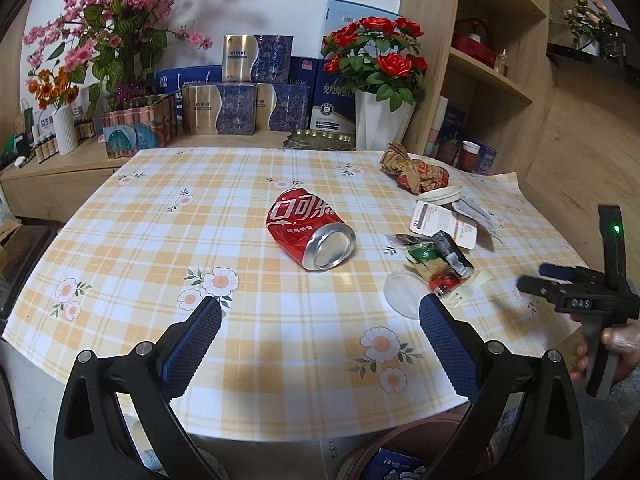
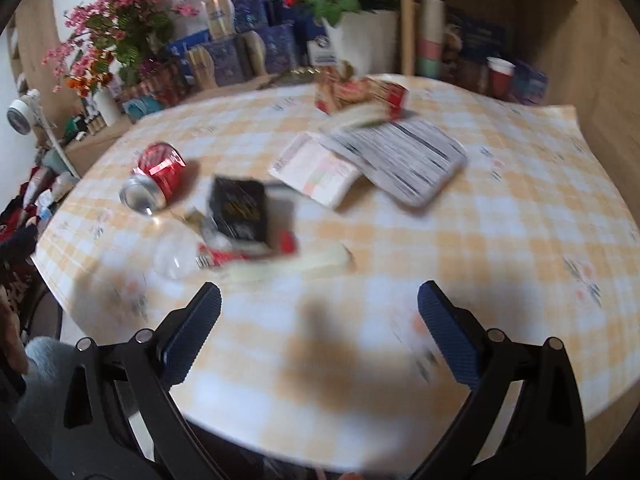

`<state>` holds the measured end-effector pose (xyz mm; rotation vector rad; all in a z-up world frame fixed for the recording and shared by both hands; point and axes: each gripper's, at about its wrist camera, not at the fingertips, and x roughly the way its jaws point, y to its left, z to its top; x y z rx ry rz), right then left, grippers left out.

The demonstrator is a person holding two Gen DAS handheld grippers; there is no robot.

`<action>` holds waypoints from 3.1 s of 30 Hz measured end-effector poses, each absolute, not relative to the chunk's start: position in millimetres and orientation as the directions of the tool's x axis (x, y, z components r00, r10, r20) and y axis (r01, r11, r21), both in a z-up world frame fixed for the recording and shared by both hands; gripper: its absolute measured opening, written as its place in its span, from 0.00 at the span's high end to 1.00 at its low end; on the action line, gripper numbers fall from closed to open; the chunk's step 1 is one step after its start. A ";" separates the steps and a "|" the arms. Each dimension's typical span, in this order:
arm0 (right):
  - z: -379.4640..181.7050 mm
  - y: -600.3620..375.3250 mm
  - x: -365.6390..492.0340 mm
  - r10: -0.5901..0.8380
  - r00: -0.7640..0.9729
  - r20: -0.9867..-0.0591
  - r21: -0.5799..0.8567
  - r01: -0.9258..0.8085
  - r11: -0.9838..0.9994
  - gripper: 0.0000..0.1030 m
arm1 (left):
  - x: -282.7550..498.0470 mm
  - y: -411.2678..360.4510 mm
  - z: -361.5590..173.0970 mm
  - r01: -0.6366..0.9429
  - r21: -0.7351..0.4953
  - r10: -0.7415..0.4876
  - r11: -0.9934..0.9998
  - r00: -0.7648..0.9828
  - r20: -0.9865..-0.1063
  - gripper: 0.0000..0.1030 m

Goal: Collect trash
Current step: 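Grasp the red cola can with the left tool while the right tool grasps the black snack bag, then carry the can and snack bag over the brown bin and open both tools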

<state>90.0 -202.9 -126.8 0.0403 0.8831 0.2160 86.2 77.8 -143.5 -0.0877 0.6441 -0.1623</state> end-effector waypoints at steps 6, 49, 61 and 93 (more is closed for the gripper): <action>-131.5 -176.6 136.8 0.332 0.594 -0.733 0.256 -0.212 0.943 0.17 | 105.4 83.7 -148.6 0.113 -0.174 -0.197 0.978 0.769 -0.608 0.06; -117.6 -196.4 149.0 0.424 0.636 -0.644 0.399 -0.194 0.896 0.67 | 249.2 115.4 -196.0 -0.065 -0.670 -0.485 0.739 0.639 -0.597 0.86; -86.9 -200.5 91.9 0.403 0.677 -0.616 0.362 -0.211 0.908 0.67 | 181.7 77.8 -117.4 0.161 -0.482 -0.465 0.861 0.634 -0.619 0.86; -95.9 -227.8 -58.9 0.323 0.662 -0.677 0.327 -0.122 0.937 0.67 | -21.2 -31.6 -260.3 0.508 -0.201 -0.359 0.837 0.235 -0.903 0.86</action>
